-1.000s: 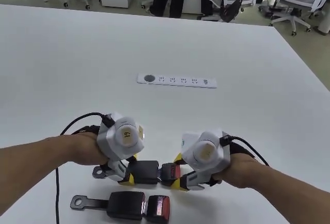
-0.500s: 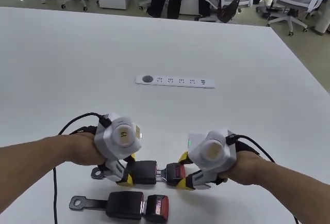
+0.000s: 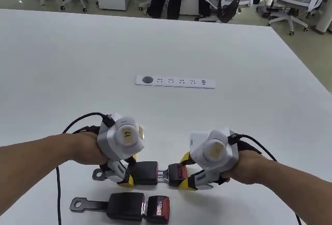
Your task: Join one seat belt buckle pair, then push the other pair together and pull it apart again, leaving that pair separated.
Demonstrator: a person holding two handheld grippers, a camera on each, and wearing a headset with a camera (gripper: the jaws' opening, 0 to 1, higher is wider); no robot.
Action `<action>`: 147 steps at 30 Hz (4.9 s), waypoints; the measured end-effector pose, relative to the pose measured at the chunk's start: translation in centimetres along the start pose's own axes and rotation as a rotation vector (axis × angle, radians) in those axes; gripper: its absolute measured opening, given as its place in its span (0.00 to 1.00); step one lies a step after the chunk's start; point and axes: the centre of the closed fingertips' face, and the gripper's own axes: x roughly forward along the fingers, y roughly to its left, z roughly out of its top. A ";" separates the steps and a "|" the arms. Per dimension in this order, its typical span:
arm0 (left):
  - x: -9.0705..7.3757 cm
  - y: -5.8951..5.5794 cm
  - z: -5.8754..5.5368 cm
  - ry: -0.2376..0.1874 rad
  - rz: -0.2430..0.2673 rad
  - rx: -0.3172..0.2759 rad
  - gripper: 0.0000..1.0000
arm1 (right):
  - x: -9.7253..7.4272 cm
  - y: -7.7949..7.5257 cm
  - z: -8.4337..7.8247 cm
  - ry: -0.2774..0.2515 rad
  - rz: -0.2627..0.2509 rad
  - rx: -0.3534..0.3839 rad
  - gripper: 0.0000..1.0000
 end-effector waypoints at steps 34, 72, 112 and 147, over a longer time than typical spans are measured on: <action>0.0 -0.2 0.2 0.015 -0.021 0.012 0.32 | -2.3 -0.2 -3.7 0.038 0.013 0.013 0.30; -0.2 -0.1 0.4 0.010 -0.009 0.040 0.35 | -3.2 0.0 -4.9 0.052 0.003 -0.055 0.36; -5.8 -2.0 -3.2 -0.279 0.125 -0.278 0.57 | -6.6 2.0 -5.4 -0.047 -0.095 0.139 0.69; -7.7 -6.8 -4.9 -0.610 0.382 -0.538 0.92 | -7.5 6.5 -3.7 -0.297 -0.311 0.440 0.96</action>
